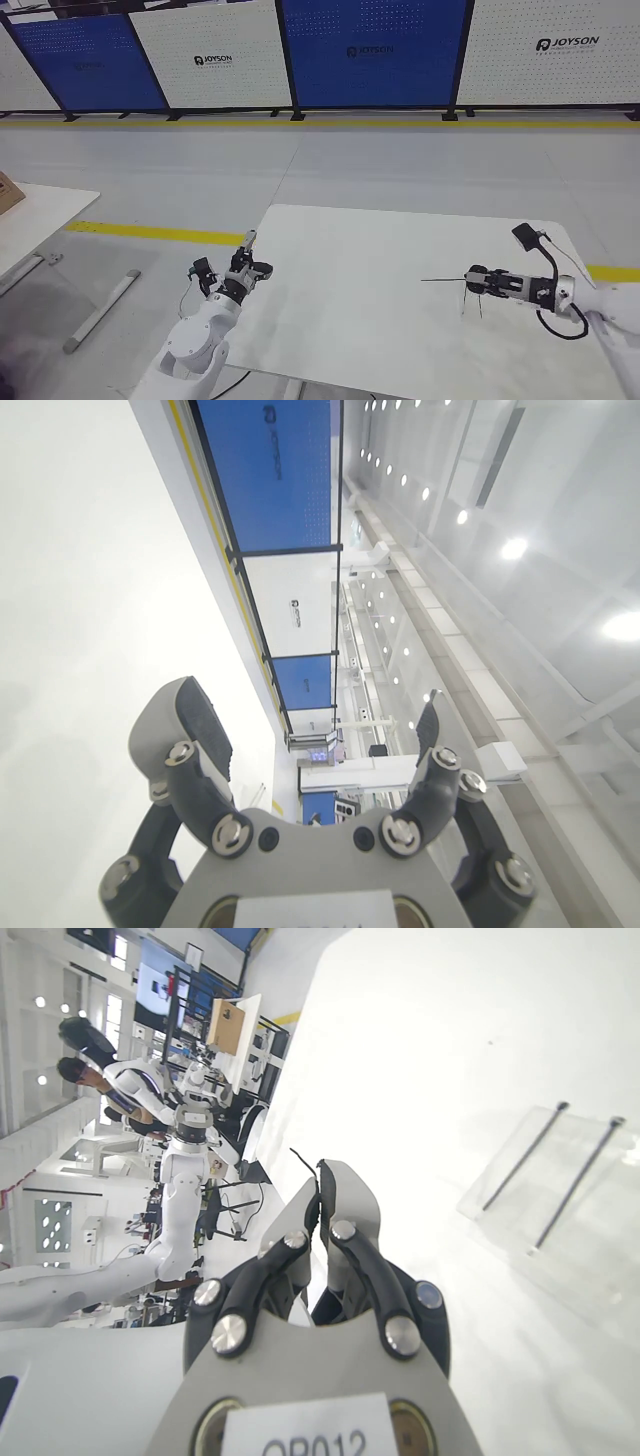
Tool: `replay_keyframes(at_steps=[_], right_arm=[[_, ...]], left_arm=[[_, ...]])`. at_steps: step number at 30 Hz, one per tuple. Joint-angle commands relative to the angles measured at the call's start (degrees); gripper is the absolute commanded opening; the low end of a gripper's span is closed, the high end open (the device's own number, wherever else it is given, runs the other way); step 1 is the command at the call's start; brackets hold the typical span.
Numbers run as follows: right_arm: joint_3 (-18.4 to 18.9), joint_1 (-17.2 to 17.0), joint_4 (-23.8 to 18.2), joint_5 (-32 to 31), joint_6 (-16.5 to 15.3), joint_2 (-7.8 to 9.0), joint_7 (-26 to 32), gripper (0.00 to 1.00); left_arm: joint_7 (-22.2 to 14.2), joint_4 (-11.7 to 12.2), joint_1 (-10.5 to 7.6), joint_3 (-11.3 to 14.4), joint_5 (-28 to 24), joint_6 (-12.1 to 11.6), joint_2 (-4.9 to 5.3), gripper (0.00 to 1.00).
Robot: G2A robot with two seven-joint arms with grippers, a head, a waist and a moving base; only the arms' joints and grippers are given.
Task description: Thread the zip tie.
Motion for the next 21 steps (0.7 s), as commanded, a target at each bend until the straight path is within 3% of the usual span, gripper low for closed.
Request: replay_keyframes(at_steps=[1,2,5,9,12,20,21], right_arm=[[-0.89,0.89,0.89,0.53,-4.14,-0.28,0.14,0.00],[-1.93,1.89,1.30,-0.60,-6.07,-0.54,-0.31,0.00],[-4.19,3.89,-0.17,-4.06,-6.63,-1.13,-1.69,0.00],[-5.72,3.92,-2.45,-7.46,-6.63,-1.47,-4.07,0.00],[-5.72,3.92,-2.45,-7.46,-6.63,-1.47,-4.07,0.00],[-5.72,3.92,-2.45,-7.46,-6.63,-1.47,-4.07,0.00],[-5.75,3.73,-2.86,-9.98,-5.91,-1.40,-5.39,0.00]], left_arm=[[-2.16,-3.10,0.74,0.01,-1.46,4.01,0.09,1.00],[-3.12,-5.12,0.93,-0.01,-2.90,7.31,0.14,1.00],[-2.31,-9.13,0.29,0.70,-4.91,14.02,0.10,1.00],[-0.67,-8.60,-0.80,5.55,-7.39,14.02,0.42,1.00],[0.11,-6.40,-2.37,9.55,-11.49,14.02,1.24,1.00],[0.11,-6.40,-2.37,9.55,-11.49,14.02,1.24,1.00],[0.03,-6.24,-2.32,9.66,-11.69,14.02,1.23,1.00]])
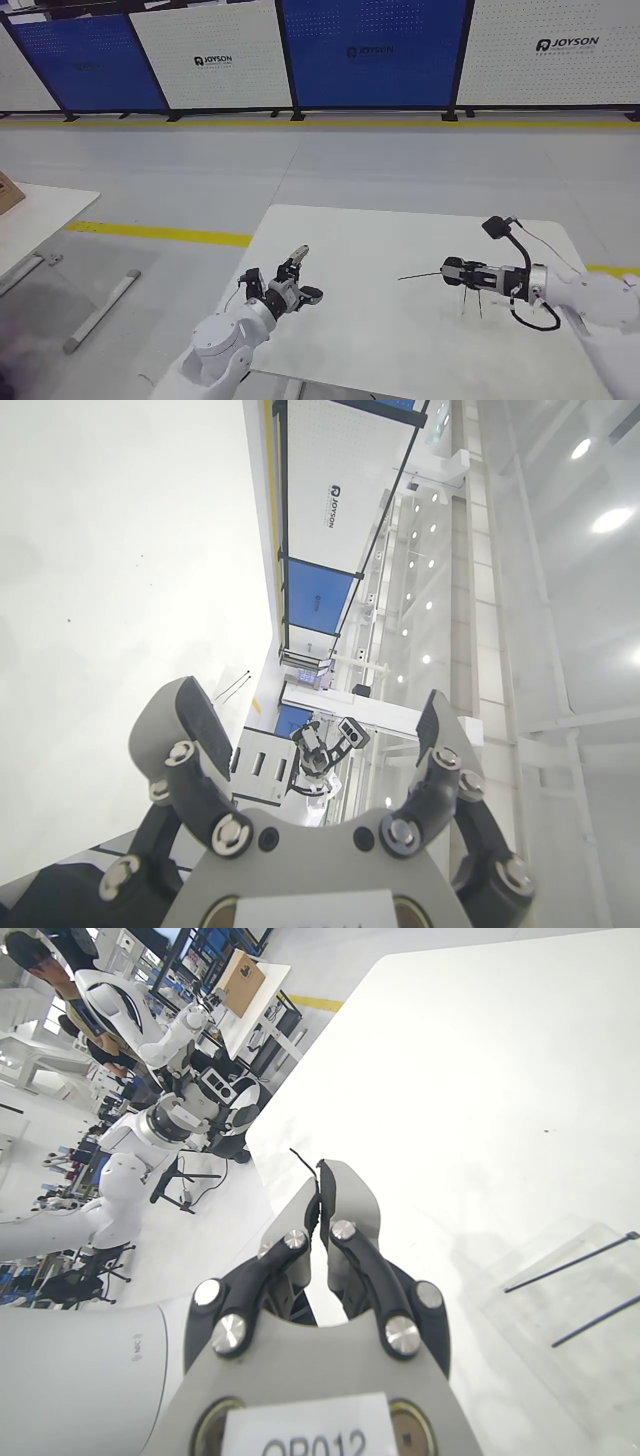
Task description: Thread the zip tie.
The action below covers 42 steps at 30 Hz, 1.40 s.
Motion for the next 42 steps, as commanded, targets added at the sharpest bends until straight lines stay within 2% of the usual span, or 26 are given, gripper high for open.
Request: replay_keyframes(at_steps=[1,3,6,8,9,10,13,15,17,18,27,31,34,40,42], right_arm=[[-0.24,-0.18,-1.84,-7.67,0.85,0.18,-3.05,0.00],[-0.60,-0.91,-3.81,-11.21,-0.17,0.22,-5.29,0.00],[-1.42,-1.22,-8.21,-18.20,-0.17,0.45,-7.54,0.00],[-2.51,-1.23,-9.75,-22.45,-0.17,0.60,-8.87,0.00],[-3.13,-1.18,-10.35,-23.32,-0.17,0.63,-9.36,0.00],[-3.79,-0.98,-11.06,-24.00,-0.17,0.68,-9.74,0.00],[-5.84,-0.25,-12.80,-27.57,-0.17,1.11,-11.10,0.00],[-6.83,-0.25,-13.40,-28.43,-0.17,1.51,-12.72,0.00],[-6.90,-0.24,-13.39,-28.36,-0.17,1.57,-12.91,0.00],[-6.90,-0.24,-13.39,-28.36,-0.17,1.57,-12.91,0.00],[-6.92,-0.30,-13.49,-28.67,-0.17,1.56,-13.09,0.00],[-8.05,-0.33,-17.09,-34.00,-0.17,1.58,-14.83,0.00],[-8.70,-0.26,-20.01,-36.92,-0.17,1.96,-16.36,0.00],[-12.49,0.51,-25.52,-45.23,-0.17,3.41,-18.54,0.00],[-14.16,1.08,-26.60,-47.21,-0.17,3.83,-18.42,0.00]], left_arm=[[-0.73,0.53,0.16,0.46,-1.68,0.00,0.02,1.00],[-1.51,0.35,0.32,0.49,-4.45,0.00,0.24,1.00],[-1.92,-0.14,0.64,1.47,-9.52,0.00,1.28,1.00],[-2.18,-0.26,0.52,3.71,-13.18,0.00,2.78,1.00],[-1.44,-0.56,-0.19,4.45,-14.53,0.00,3.54,1.00],[-0.23,-0.88,-1.13,5.24,-15.74,0.00,4.28,1.00],[2.71,-0.90,-4.42,10.00,-20.03,0.00,7.00,1.00],[5.28,-0.27,-7.45,14.31,-24.21,0.00,9.21,1.00],[8.87,0.43,-11.41,17.45,-28.14,0.00,11.11,1.00],[12.01,0.42,-13.83,17.79,-29.15,0.00,11.79,1.00],[11.89,0.68,-13.74,17.98,-28.97,-0.03,11.71,1.00],[12.12,1.75,-14.41,19.55,-31.72,0.00,12.01,1.00],[13.30,2.04,-16.15,21.58,-35.06,0.00,12.79,1.00],[16.55,2.47,-21.93,27.38,-42.67,0.00,15.15,1.00],[17.33,2.71,-24.91,30.27,-47.25,0.00,16.27,1.00]])
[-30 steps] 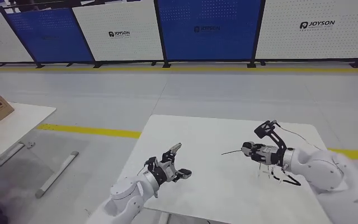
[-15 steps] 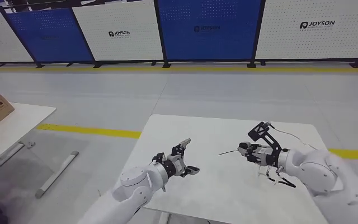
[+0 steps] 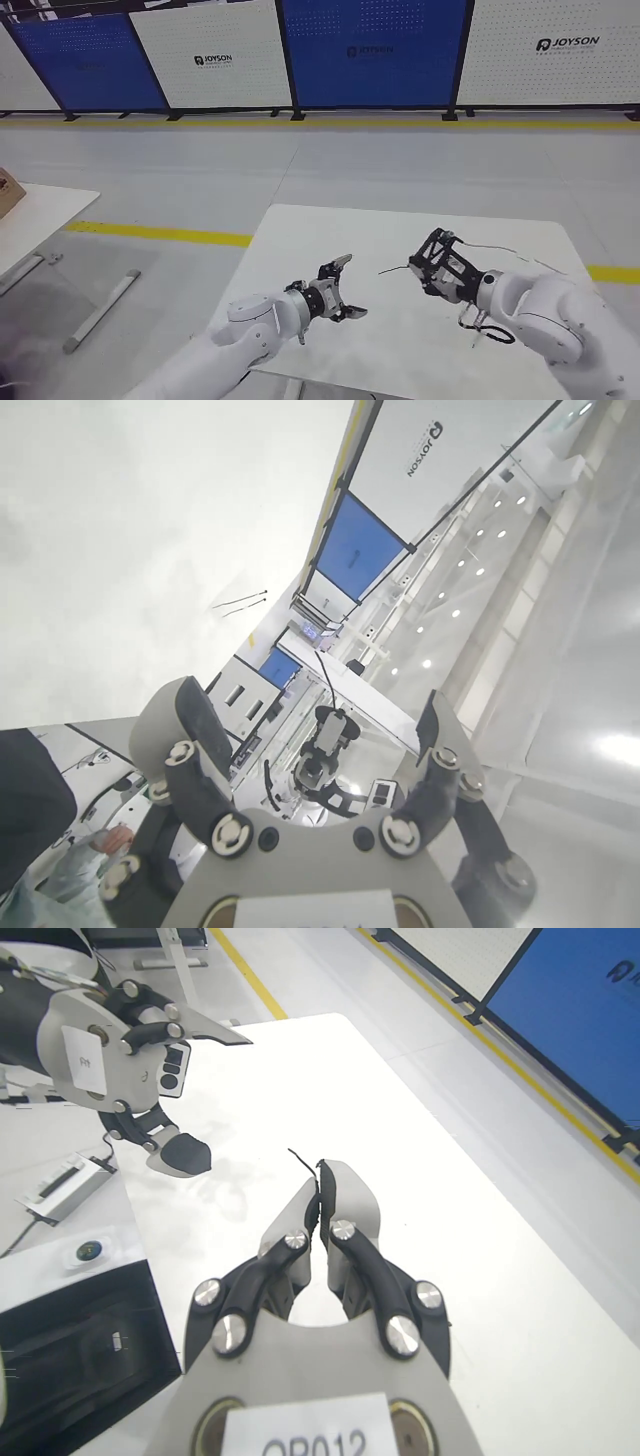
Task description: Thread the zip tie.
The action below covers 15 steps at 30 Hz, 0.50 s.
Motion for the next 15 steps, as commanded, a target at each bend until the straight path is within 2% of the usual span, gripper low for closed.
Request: replay_keyframes(at_steps=[1,3,11,13,15], right_arm=[[-1.57,0.69,-0.55,-1.75,0.00,0.30,0.57,0.00],[-2.63,1.34,-0.31,-2.03,0.00,0.48,0.53,0.00],[-2.63,1.34,-0.31,-2.03,0.00,0.48,0.53,0.00],[-2.63,1.34,-0.31,-2.03,0.00,0.48,0.53,0.00],[-2.63,1.34,-0.31,-2.03,0.00,0.48,0.53,0.00]], left_arm=[[0.97,0.30,-2.99,2.69,-4.09,0.00,1.10,1.00],[1.37,0.70,-4.73,4.16,-5.18,0.00,1.82,1.00],[1.37,0.70,-4.73,4.16,-5.18,0.00,1.82,1.00],[0.55,0.73,-4.41,4.14,-5.18,-1.05,1.39,1.00],[0.13,0.90,-4.22,3.99,-5.18,-1.02,0.65,1.00]])
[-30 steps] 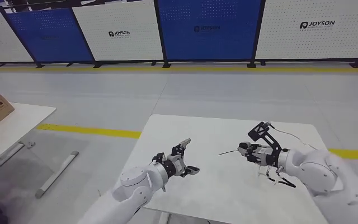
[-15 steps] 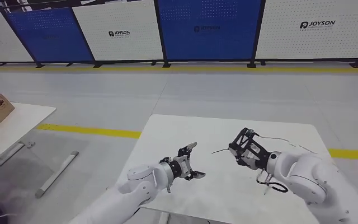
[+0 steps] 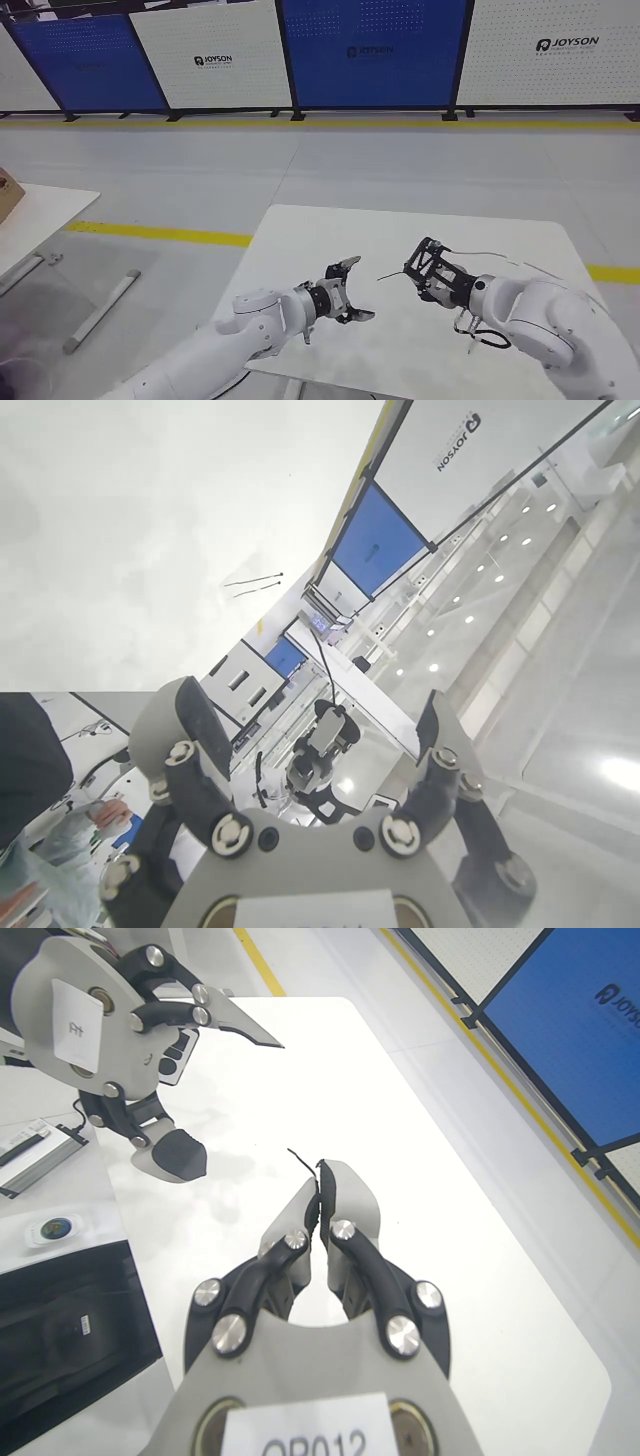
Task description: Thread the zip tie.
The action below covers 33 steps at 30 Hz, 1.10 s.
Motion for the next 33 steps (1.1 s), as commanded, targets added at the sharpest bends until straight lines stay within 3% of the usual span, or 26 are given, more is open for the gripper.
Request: replay_keyframes(at_steps=[1,4,8,14,23,30,31,32,33], right_arm=[[0.00,0.00,0.00,0.00,0.00,0.00,0.00,0.00],[0.00,0.00,0.00,0.00,0.00,0.00,0.00,0.00],[0.00,0.00,0.00,0.00,0.00,0.00,0.00,0.00],[-0.48,-0.54,-0.86,-1.08,0.00,0.12,-1.12,0.00],[-4.16,1.92,-3.51,-4.32,0.00,0.91,-1.07,0.00],[-4.16,1.92,-3.51,-4.32,0.00,0.91,-1.07,0.00],[-4.16,1.92,-3.51,-4.32,0.00,0.91,-1.07,0.00],[-4.16,1.92,-3.51,-4.32,0.00,0.91,-1.07,0.00],[-4.16,1.92,-3.51,-4.32,0.00,0.91,-1.07,0.00]], left_arm=[[0.15,0.20,-0.07,-0.13,0.00,0.59,-0.83,1.00],[0.04,1.15,-0.98,0.42,0.00,1.14,-2.55,1.00],[4.18,4.31,-4.56,1.22,0.00,1.02,-4.63,1.00],[4.18,4.31,-4.56,1.22,0.00,1.02,-4.63,1.00],[4.18,4.31,-4.56,1.22,0.00,1.02,-4.63,1.00],[0.91,2.68,-3.12,2.05,1.68,1.14,-5.03,1.00],[0.62,2.64,-3.02,2.05,1.60,1.14,-5.05,0.95],[0.50,2.59,-2.99,1.95,1.36,1.14,-5.07,0.63],[0.49,2.57,-3.01,1.76,0.97,1.14,-5.12,0.48]])
